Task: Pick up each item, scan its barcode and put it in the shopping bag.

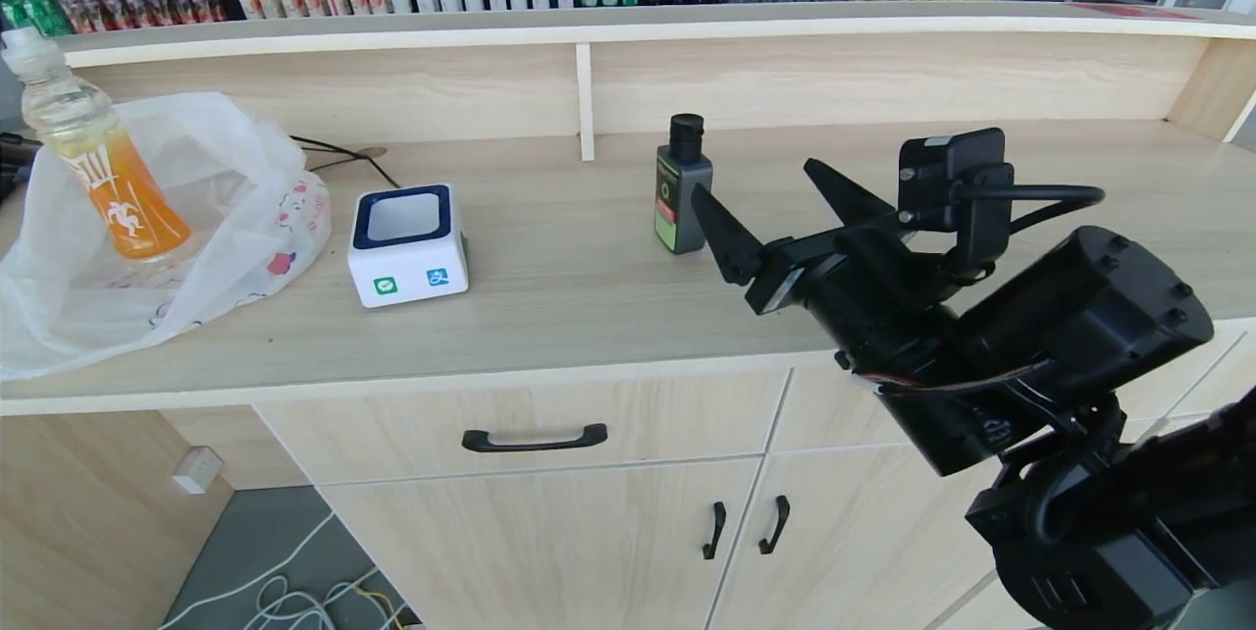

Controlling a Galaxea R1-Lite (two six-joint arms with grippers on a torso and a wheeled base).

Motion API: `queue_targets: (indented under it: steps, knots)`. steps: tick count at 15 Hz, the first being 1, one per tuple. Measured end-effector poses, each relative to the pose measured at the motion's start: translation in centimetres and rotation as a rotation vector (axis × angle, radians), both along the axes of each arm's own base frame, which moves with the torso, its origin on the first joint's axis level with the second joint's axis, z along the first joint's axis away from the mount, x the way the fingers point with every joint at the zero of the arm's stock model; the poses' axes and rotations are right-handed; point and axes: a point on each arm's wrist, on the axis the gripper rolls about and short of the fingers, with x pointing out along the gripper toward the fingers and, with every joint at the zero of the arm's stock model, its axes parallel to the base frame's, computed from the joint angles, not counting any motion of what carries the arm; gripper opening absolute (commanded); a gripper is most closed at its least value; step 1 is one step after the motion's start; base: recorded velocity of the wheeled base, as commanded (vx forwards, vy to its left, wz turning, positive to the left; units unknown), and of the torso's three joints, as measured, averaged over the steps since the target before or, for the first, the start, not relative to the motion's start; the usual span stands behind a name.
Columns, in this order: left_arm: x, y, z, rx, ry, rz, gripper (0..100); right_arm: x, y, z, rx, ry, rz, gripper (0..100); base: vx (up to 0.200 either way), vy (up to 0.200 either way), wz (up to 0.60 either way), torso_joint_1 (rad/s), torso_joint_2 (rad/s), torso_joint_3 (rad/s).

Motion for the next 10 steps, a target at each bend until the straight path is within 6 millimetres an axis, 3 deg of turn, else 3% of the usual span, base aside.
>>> queue_targets:
  steps: [3, 10]
  knots:
    - [0.0, 0.0, 0.0, 0.0, 0.0, -0.001, 100, 1.5, 0.0, 0.4, -0.071, 0.087, -0.027, 100, 0.0, 0.0, 0.0, 0.0, 0.0, 0.0]
    - [0.0, 0.0, 0.0, 0.001, -0.001, -0.001, 100, 4.6, 1.7, 4.7, -0.14, 0.18, -0.035, 100, 0.0, 0.0, 0.0, 0.0, 0.0, 0.0]
